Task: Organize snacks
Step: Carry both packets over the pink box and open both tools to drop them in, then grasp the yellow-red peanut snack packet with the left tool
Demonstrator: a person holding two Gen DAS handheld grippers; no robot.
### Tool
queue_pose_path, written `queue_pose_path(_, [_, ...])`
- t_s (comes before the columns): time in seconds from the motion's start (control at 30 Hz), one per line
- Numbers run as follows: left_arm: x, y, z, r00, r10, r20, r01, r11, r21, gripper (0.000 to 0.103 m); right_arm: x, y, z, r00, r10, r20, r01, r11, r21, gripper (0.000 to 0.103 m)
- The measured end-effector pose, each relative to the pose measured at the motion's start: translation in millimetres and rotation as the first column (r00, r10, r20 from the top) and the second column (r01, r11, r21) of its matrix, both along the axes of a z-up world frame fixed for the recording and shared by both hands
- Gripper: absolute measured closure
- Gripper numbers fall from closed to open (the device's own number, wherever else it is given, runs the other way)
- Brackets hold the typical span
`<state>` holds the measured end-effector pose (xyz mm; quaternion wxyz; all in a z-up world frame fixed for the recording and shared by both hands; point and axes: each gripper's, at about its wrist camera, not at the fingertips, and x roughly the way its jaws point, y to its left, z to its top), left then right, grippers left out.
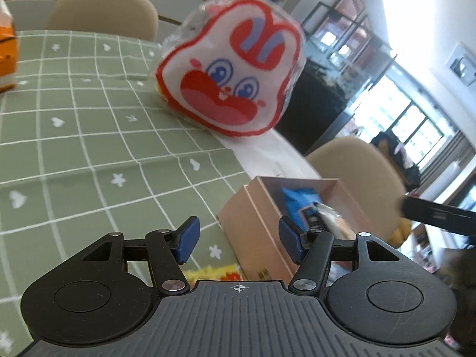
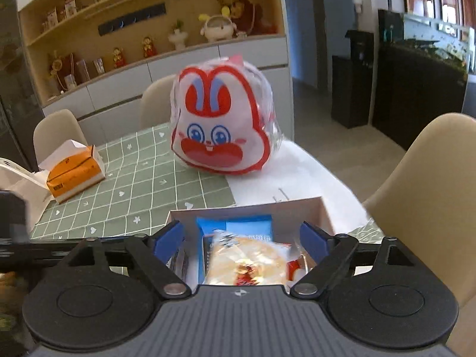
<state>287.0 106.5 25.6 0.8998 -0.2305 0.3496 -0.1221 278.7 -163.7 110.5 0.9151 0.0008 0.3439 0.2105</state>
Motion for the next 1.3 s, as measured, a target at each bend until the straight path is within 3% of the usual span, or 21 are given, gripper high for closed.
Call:
queue_pose_path(0.1, [3.5,-2.4,-5.2,1.0,0.021,0.017,-0.021,1.0,0.021,0.04,-14.7,-10.1,2.0,0.999,-0.032,0.031,0.033,0.999,-0.019,0.016])
queue_pose_path(0.23, [-0.5,-2.6,-4.4,1.0,-0.009,0.016,0.008,0.998,0.057,0.041,-60.1,-13.3,-2.1,0.996,0.019,0.086,-0.016,0.999,-0.036,0.016])
queue_pose_path(0.3, [-3.9,-6.4,-7.6,0.999,-0.029,-0.014,0.03,0.992,0.125,0.05,-87.3,-12.3,-9.8,0.994,0.063,0.09,-0.061,0.998,-0.021,0.016])
queue_pose_path(0.47, [-24.0,-10.4,-18.7,0.995,-0.096,-0.024,0.098,0.981,0.166,0.059,-145.0,3.2,-36.6,0.985,0.15,0.088,-0.146,0.988,-0.046,0.016])
queue_pose_path(0.6, [-53.3,-21.4,-16.4,0.984,-0.177,-0.001,0.171,0.953,0.249,0.061,-171.1,25.4,-54.7,0.979,0.187,0.082,-0.179,0.979,-0.095,0.016])
queue_pose_path(0.83, [-119.3,-20.2,-7.8,0.966,-0.26,-0.005,0.249,0.919,0.307,0.061,-182.4,61.7,-80.0,0.98,0.201,-0.003,-0.201,0.979,-0.036,0.016])
queue_pose_path(0.97, [-147.8,-10.6,-2.7,0.961,-0.277,-0.007,0.263,0.904,0.338,0.062,-180.5,79.3,-96.7,0.978,0.201,-0.048,-0.203,0.978,-0.049,0.016])
queue_pose_path(1.1, [-175.7,-1.7,6.3,0.982,-0.191,0.014,0.168,0.896,0.412,0.062,-191.6,80.8,-106.0,0.979,0.2,-0.024,-0.202,0.969,-0.145,0.016])
queue_pose_path(1.3, [-194.1,7.1,16.1,0.992,-0.125,-0.006,0.118,0.915,0.386,0.062,-185.4,38.1,-107.9,0.997,0.071,-0.016,-0.073,0.986,-0.149,0.016])
